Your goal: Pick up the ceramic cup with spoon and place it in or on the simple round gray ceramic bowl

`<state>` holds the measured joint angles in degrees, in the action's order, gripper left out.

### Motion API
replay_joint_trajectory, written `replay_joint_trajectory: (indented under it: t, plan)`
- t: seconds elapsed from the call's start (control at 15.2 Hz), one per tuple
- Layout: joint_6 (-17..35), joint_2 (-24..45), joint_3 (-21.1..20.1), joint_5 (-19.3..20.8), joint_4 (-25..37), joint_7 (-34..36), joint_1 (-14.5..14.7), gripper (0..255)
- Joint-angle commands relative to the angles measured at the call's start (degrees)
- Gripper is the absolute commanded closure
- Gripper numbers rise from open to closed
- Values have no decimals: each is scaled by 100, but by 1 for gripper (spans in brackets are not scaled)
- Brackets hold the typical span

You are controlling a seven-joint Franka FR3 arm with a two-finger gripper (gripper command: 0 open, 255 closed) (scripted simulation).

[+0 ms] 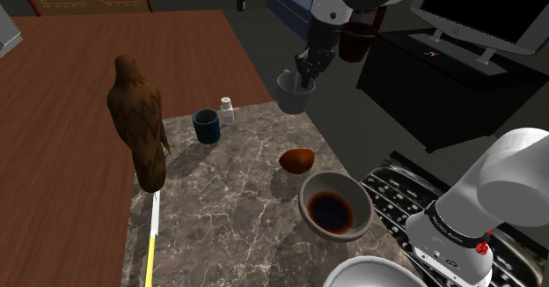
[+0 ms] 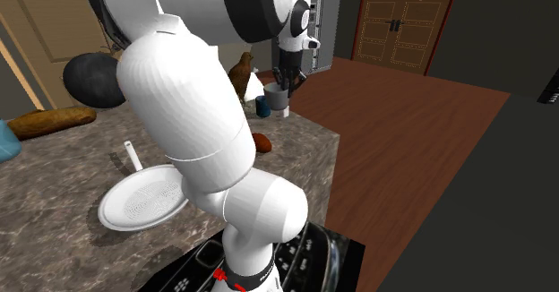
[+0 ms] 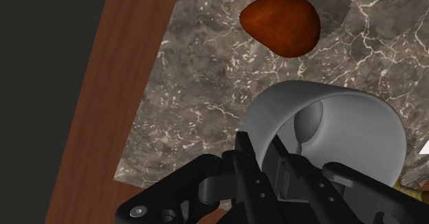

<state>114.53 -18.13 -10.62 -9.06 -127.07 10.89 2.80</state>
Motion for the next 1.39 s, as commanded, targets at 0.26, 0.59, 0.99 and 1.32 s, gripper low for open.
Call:
replay_joint_trajectory:
  t: [0.26, 0.59, 0.99, 1.32]
  plan:
    - [-218, -1143, -215, -264, -870, 337, 271, 255]
    - [-538, -2125, -441, -537, -1476, 708, 579, 255]
    - [-1066, -3240, -777, -916, -1977, 1274, 1034, 255]
    - [-1557, -4034, -1109, -1266, -2192, 1838, 1459, 255]
